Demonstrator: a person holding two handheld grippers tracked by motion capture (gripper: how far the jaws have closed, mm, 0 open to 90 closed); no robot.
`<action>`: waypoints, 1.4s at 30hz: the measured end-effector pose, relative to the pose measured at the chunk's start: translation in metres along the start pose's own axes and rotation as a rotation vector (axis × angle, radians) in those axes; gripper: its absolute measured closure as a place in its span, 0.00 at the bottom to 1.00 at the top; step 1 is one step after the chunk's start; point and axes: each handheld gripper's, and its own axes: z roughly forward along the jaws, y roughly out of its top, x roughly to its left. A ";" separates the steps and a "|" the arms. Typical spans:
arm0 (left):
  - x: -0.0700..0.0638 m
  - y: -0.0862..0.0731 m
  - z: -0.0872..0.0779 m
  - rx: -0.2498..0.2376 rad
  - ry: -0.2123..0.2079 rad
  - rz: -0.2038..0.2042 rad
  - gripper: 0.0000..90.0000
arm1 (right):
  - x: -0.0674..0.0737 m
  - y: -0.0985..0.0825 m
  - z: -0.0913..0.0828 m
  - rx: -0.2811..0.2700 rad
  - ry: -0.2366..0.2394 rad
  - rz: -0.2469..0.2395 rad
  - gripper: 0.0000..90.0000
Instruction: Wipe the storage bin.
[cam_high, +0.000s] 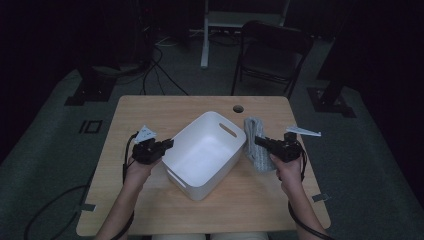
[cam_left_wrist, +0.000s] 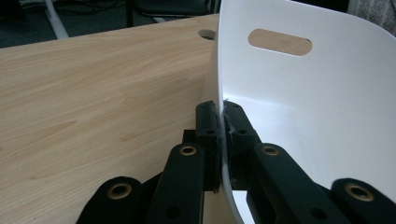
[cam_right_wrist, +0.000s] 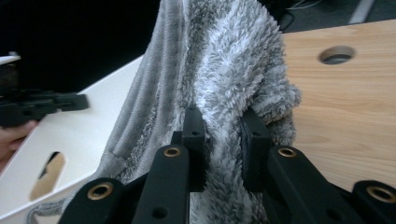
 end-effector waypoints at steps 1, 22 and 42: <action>0.000 0.000 0.001 0.000 -0.004 0.001 0.96 | 0.002 0.000 0.002 0.004 -0.001 -0.006 0.85; 0.004 -0.001 0.004 0.008 -0.057 0.023 0.95 | -0.009 -0.026 0.039 0.119 -0.080 0.021 0.85; 0.002 -0.001 0.004 0.009 -0.051 0.018 0.95 | -0.011 -0.029 0.037 0.109 -0.007 0.094 0.85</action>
